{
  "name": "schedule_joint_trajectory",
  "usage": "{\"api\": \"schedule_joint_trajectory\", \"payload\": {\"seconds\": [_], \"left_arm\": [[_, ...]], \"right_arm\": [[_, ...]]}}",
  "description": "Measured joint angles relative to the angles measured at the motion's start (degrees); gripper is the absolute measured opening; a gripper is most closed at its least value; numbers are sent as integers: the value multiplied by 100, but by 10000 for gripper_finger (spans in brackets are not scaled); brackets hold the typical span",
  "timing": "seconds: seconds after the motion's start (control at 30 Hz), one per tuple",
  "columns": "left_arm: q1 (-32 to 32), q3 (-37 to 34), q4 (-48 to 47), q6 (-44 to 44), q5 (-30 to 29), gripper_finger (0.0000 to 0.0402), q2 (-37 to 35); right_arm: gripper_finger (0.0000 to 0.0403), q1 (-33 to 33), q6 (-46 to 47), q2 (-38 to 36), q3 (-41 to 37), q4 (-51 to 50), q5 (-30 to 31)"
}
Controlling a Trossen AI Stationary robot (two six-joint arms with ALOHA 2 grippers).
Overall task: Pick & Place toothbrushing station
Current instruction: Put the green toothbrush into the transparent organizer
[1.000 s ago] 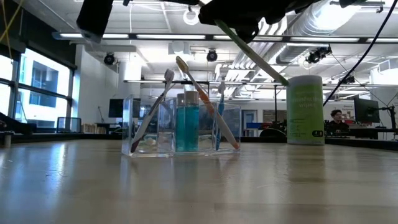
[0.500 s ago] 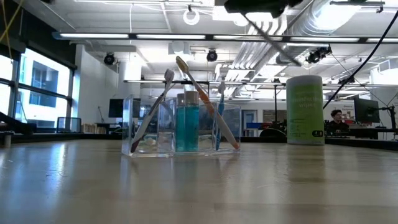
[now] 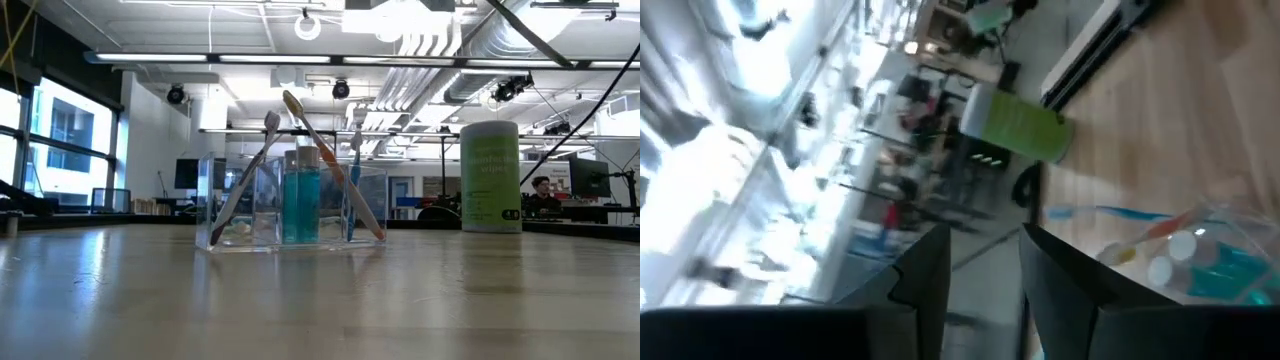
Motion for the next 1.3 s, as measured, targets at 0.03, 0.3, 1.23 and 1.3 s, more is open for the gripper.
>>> {"api": "schedule_joint_trajectory", "payload": {"seconds": [0.03,0.3,1.23,1.3], "left_arm": [[70,-129,-337,-442,295,115,-235],[967,-1155,-1900,-3510,3789,115,-2067],[2222,-3285,795,-4518,4562,115,-2960],[2262,-3301,805,-4574,4560,115,-2957]], "right_arm": [[17,-42,-15,-129,-163,116,-36],[17,-1723,-1618,-553,-1878,4429,-3329],[19,-3410,-1317,3419,-1475,9865,-5360],[19,-3423,-1294,3421,-1506,9786,-5269]]}}
